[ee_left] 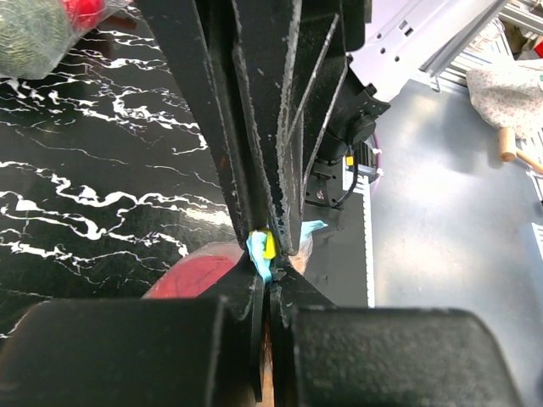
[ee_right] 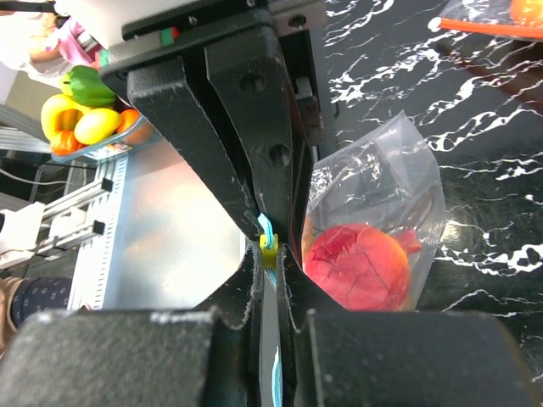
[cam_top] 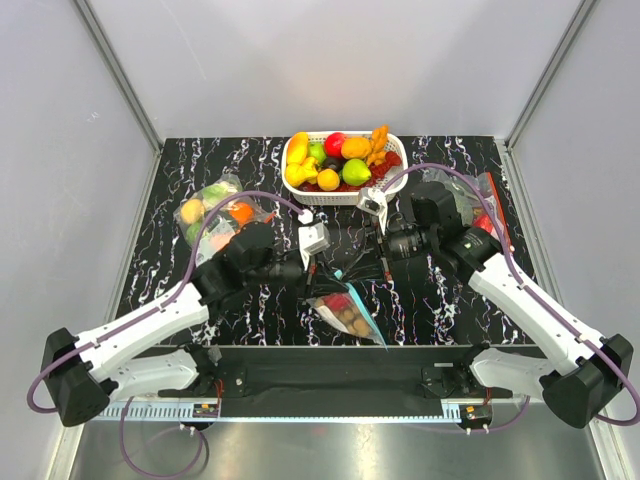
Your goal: Open the zip-top bag and remove the fake food
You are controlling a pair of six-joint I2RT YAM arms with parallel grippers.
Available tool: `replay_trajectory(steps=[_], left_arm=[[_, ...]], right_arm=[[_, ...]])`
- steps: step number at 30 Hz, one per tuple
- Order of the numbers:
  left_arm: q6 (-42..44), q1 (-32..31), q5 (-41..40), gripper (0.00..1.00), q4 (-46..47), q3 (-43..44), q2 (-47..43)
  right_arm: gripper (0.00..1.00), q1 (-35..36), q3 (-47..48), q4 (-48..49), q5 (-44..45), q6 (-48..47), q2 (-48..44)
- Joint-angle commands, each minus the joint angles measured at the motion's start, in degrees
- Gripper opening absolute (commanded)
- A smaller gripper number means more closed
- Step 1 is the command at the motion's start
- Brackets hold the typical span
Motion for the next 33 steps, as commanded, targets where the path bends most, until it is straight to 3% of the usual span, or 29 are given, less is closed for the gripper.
replay_trajectory(steps=[1, 18, 33], left_arm=[[-0.2, 2.2, -0.2, 0.00, 4.3, 0.6, -3.1], [2.0, 5.8, -8.3, 0.00, -0.5, 0.5, -6.8], [0.4, 6.3, -37.1, 0.00, -2.6, -1.1, -5.3]], right_arm=[[0.00, -0.1, -0.8, -2.9, 2.3, -1.3, -1.2], [0.00, -0.1, -3.2, -4.0, 4.8, -1.2, -2.8], [0.00, 0.0, -4.8, -3.3, 8.8, 0.6, -1.6]])
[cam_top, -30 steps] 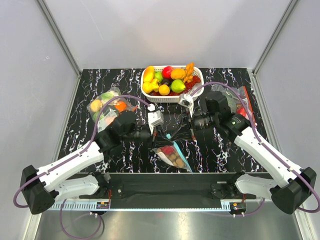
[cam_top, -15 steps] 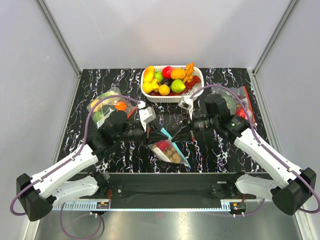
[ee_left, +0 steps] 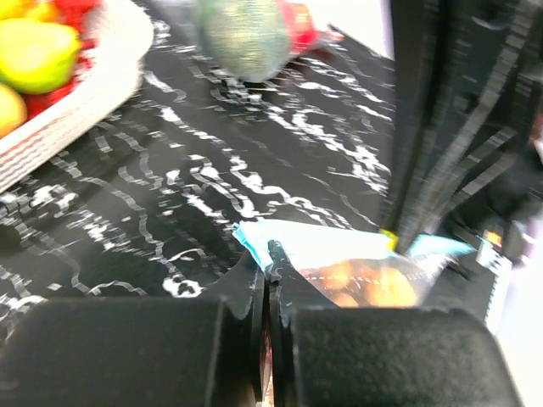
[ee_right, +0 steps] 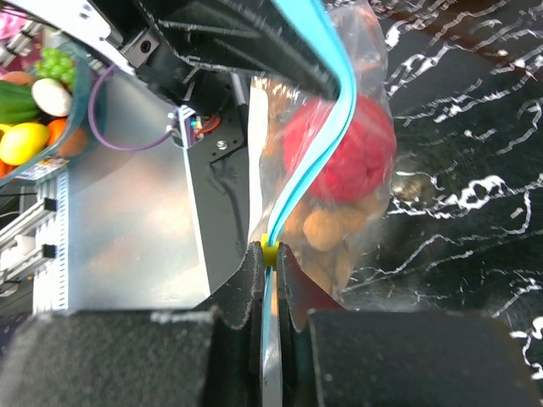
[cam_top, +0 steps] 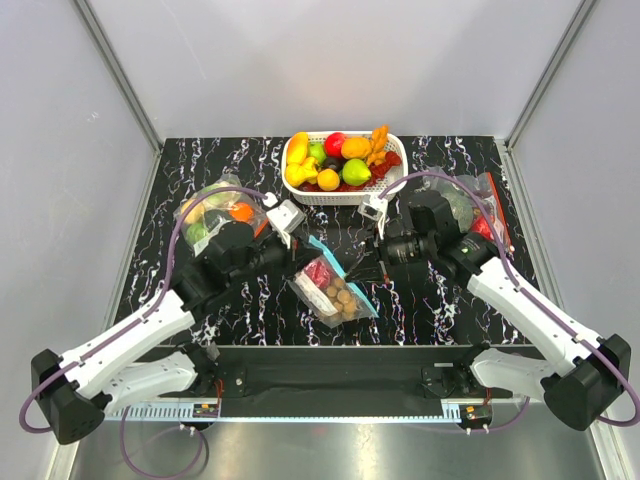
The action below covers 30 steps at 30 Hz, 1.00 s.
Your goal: Open the zip-top bag and remove the fake food
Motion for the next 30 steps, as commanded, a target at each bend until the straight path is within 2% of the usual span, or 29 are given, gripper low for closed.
replay_trajectory(steps=[1, 6, 9, 20, 26, 30], left_arm=[[0.3, 1.5, -13.2, 0.00, 1.7, -1.0, 1.7], [-1.0, 1.5, -20.6, 0.00, 5.9, -4.7, 4.6], [-1.5, 1.9, -22.7, 0.00, 8.0, -6.3, 6.4], [-3.7, 7.3, -21.1, 0.00, 14.3, -10.2, 10.4], [-3.2, 9.8, -13.8, 0.00, 20.3, -14.5, 8.8], [-2.6, 10.6, 3.6, 0.00, 27.2, -18.4, 7.0]], right_arm=[[0.00, 0.1, -1.1, -1.4, -0.4, 1.3, -0.6], [0.00, 0.3, -2.8, -1.3, 2.3, 3.4, -0.2], [0.00, 0.7, -2.8, -3.6, 8.5, 5.5, 0.5], [0.00, 1.9, -5.7, -9.9, 17.1, 9.5, -0.7], [0.00, 2.5, -6.5, -10.8, 17.5, 10.1, -1.0], [0.04, 2.9, -6.3, -10.8, 19.2, 10.3, -1.0]])
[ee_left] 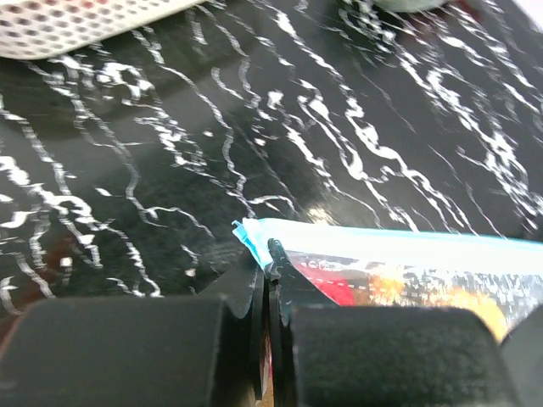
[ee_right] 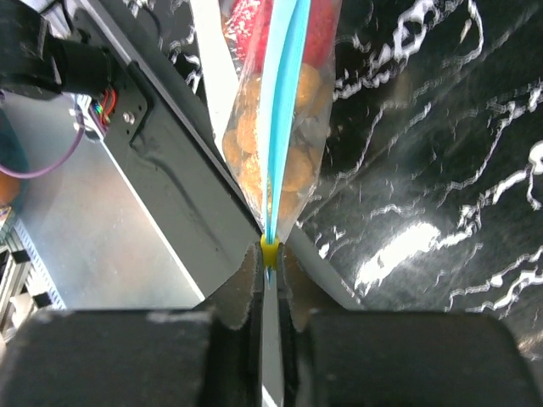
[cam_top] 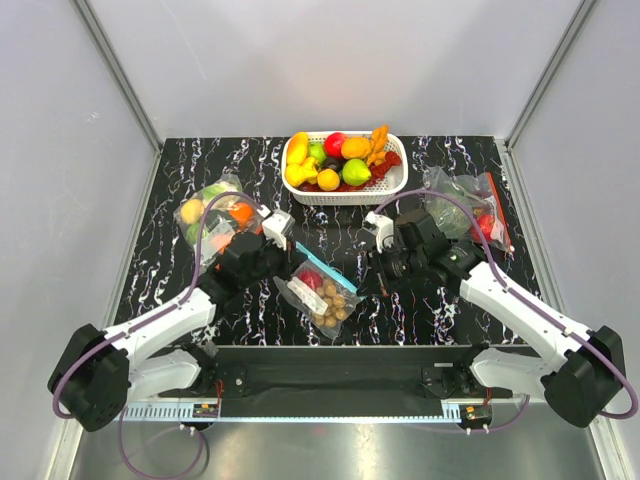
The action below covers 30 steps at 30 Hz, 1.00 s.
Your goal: Open the zip-top bag and remove the fake food
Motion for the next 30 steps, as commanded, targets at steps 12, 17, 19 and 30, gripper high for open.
replay_trajectory(steps=[12, 17, 19, 30], left_arm=[[-1.5, 2.2, 37.2, 0.00, 11.0, -0.3, 0.7], [-1.4, 2.3, 38.5, 0.00, 10.6, 0.3, 1.1], [-1.4, 2.3, 38.5, 0.00, 10.5, 0.3, 1.1], [-1.7, 2.7, 38.8, 0.00, 10.4, 1.0, 1.4]], right_arm=[[0.56, 0.9, 4.2, 3.4, 12.8, 1.4, 2.0], [0.56, 0.9, 4.2, 6.3, 12.8, -0.3, 3.9], [0.56, 0.9, 4.0, 6.5, 9.4, -0.5, 4.5], [0.56, 1.3, -2.9, 9.2, -0.8, 2.1, 0.3]])
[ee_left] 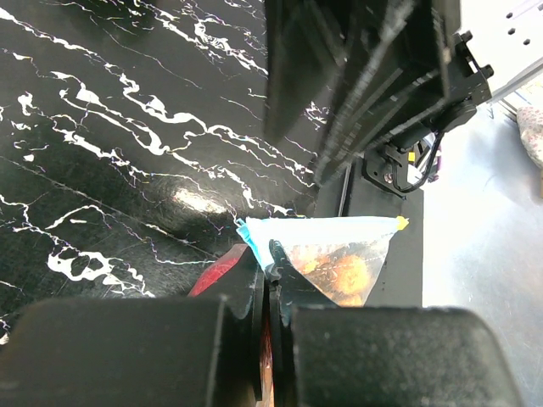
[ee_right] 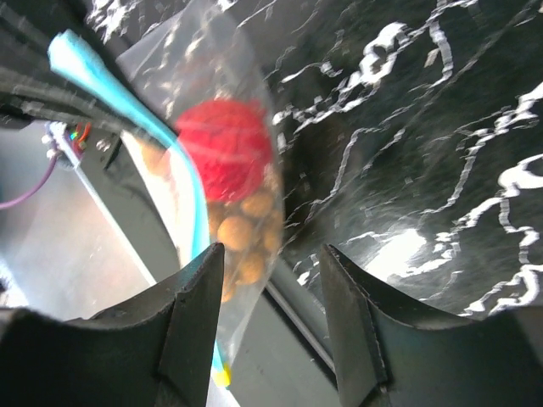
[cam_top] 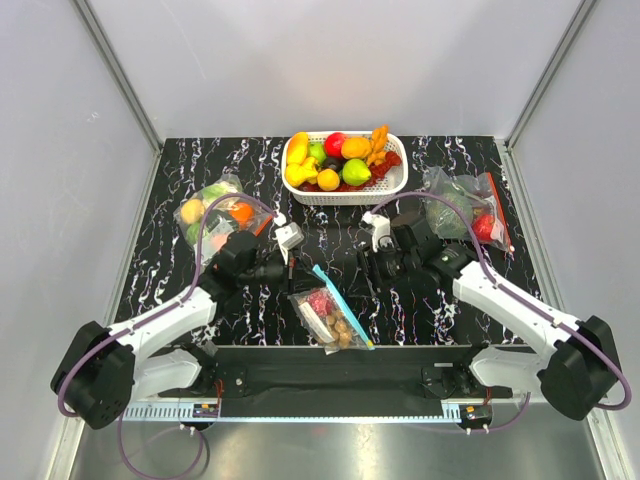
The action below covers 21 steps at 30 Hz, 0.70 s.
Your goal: Open the zip-top bag and remove the fake food
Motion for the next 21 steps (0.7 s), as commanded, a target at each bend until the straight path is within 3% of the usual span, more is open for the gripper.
replay_trajectory(steps=[1, 21], left_arm=[[-0.4, 0.4, 2.3, 0.00, 3.8, 3.0, 0.2], [-0.7, 0.6, 2.4, 0.00, 3.6, 3.3, 0.7]], right_arm=[[0.56, 0.9, -1.5, 3.1, -4.9, 1.2, -2.9], [0.56, 4.6, -4.9, 8.7, -7.1, 4.1, -1.1]])
